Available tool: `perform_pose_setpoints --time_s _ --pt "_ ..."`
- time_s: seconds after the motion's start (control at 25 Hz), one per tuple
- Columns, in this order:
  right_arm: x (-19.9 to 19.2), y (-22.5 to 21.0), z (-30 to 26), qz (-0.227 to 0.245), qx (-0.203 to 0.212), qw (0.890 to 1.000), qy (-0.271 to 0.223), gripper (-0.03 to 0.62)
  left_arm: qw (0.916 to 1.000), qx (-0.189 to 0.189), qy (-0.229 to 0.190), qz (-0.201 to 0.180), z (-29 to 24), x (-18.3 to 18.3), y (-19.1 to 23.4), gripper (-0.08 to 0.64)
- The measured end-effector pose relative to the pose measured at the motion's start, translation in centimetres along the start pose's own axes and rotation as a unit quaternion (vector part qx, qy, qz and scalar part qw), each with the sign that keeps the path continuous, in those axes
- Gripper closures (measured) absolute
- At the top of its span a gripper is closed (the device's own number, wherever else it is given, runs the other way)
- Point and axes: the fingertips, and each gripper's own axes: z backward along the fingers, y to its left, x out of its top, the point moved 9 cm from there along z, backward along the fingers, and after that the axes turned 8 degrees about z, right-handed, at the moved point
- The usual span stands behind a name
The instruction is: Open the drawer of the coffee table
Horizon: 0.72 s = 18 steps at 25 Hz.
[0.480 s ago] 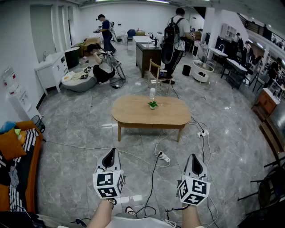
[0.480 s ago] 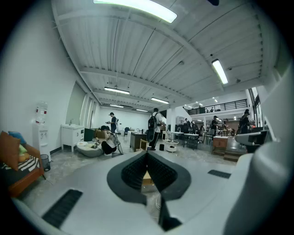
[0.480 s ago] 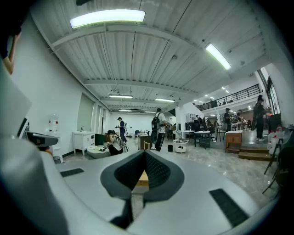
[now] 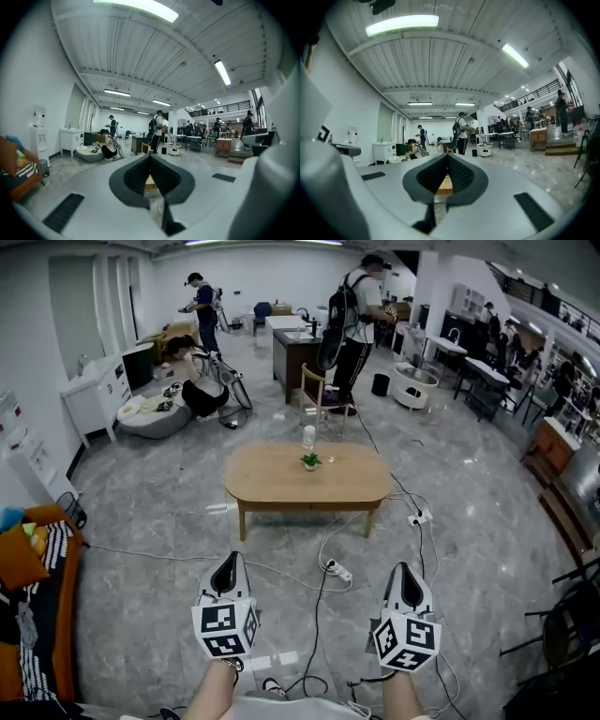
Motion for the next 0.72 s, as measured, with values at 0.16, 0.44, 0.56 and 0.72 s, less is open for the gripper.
perform_pose_setpoints --time_s 0.16,0.44,0.56,0.72 --pt "0.1 0.4 -0.4 0.008 0.008 1.0 0.001 0.591 0.9999 0.011 0.001 -0.002 -0.3 0.0 0.6 0.565" --pt "0.4 1.2 -0.8 0.021 0.031 0.999 -0.01 0.505 0.9998 -0.002 -0.005 0.021 -0.2 0.2 1.3 0.488" --pt "0.5 1.8 -0.9 0.022 0.028 0.999 -0.01 0.468 0.9997 -0.003 -0.005 0.023 -0.1 0.4 2.0 0.468" --pt "0.4 2.1 -1.0 0.025 0.019 0.999 -0.008 0.379 0.9996 -0.008 -0.003 0.026 -0.1 0.4 2.6 0.368"
